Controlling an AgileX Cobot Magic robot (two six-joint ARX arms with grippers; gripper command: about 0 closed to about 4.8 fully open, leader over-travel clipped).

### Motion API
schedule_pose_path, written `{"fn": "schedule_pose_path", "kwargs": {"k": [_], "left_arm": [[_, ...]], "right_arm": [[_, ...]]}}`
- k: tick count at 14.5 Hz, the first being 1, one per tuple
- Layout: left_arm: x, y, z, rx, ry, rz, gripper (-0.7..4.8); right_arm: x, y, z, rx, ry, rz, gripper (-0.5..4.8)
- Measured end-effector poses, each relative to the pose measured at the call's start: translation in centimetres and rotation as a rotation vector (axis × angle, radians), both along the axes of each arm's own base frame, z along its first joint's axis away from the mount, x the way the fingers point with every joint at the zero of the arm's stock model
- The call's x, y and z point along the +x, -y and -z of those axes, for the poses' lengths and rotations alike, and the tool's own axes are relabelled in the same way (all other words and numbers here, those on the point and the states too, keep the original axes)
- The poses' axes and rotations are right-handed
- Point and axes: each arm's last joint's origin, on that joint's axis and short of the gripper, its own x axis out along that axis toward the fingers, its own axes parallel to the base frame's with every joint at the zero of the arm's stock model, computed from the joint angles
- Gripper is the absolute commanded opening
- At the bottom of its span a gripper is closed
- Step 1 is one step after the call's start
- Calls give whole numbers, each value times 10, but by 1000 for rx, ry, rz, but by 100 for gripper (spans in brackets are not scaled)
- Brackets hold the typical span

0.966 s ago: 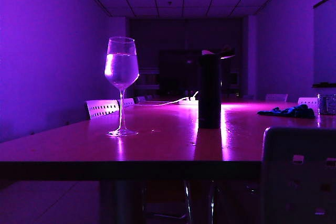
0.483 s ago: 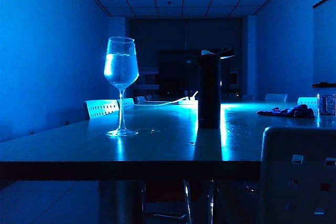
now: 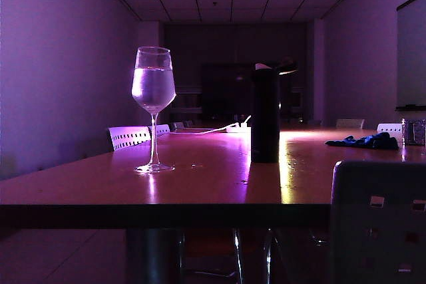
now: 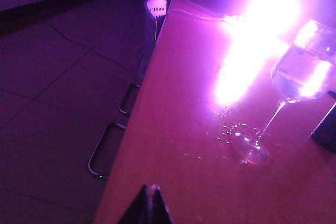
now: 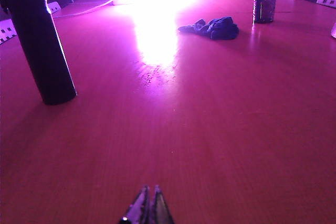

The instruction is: Pick up the black thermos cup, pour some water from it into the stemmed glass, and then put the thermos cup back on the table.

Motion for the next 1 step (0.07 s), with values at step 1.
{"fn": "schedule_pose_path", "kwargs": {"k": [1], "left_arm": [[0, 0, 0, 0, 0, 0, -5]], "right_arm": [[0, 0, 0, 0, 0, 0, 12]]}}
